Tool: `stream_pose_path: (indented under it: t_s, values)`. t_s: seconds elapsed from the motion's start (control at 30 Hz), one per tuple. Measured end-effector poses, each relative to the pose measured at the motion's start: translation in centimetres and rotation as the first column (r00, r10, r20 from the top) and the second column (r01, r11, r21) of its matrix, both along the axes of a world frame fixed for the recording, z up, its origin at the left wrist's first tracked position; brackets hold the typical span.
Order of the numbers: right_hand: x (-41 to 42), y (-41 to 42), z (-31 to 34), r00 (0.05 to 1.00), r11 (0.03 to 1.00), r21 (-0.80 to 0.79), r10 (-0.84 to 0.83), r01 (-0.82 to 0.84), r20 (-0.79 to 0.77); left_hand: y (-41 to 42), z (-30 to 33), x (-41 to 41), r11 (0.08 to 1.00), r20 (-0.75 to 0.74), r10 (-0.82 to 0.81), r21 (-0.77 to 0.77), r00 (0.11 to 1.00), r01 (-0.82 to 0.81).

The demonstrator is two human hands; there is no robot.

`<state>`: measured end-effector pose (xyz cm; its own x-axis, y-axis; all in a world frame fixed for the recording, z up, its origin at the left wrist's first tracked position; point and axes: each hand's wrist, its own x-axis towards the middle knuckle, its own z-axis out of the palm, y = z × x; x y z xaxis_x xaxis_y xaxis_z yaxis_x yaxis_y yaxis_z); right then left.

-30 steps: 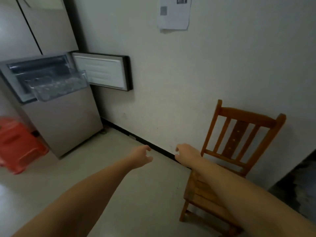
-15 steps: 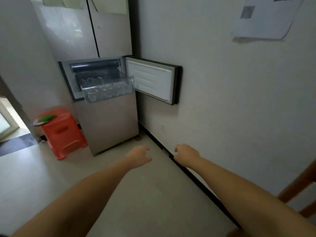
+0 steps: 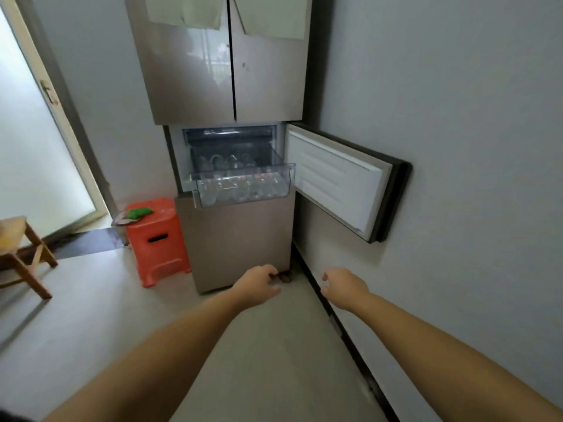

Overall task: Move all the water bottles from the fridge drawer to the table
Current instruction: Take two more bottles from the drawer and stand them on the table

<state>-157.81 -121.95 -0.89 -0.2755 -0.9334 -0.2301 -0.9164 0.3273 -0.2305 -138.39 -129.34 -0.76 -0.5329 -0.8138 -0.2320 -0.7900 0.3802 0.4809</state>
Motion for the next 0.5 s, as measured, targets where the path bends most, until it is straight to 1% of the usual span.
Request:
stream_pose_path:
  t_s: [0.1,0.2,0.23,0.3,0.47,0.5]
  values:
    - [-0.5,-5.7,-0.8,0.999,0.998,-0.023,0.052,-0.052,0.000,-5.1,-0.2,-0.4,0.999,0.022,0.037,-0.005,0.999,-0.037]
    - [-1.2,-11.6,-1.1,0.995,0.995,-0.013,0.095,-0.095,-0.006,-10.7,-0.9,-1.2,0.998,0.029,0.055,-0.007,0.998,-0.055]
    - [-1.7,-14.9,-1.2,0.994,0.994,-0.016,0.103,-0.104,-0.021,-13.8,-0.9,-1.6,0.998,0.034,0.059,-0.017,0.998,-0.058]
    - [-2.4,-18.4,-0.9,0.995,0.995,-0.025,0.098,-0.098,-0.033,-17.0,-0.6,-2.1,0.998,0.037,0.052,-0.020,0.998,-0.052]
    - [-3.8,-30.5,0.8,0.998,0.993,-0.096,0.063,-0.062,0.002,-29.3,2.0,-3.3,0.998,0.029,0.027,-0.061,0.999,-0.025]
    - [-3.9,-31.8,1.4,0.998,0.992,-0.107,0.064,-0.064,-0.004,-30.8,2.6,-3.4,0.997,0.020,0.029,-0.065,0.999,-0.028]
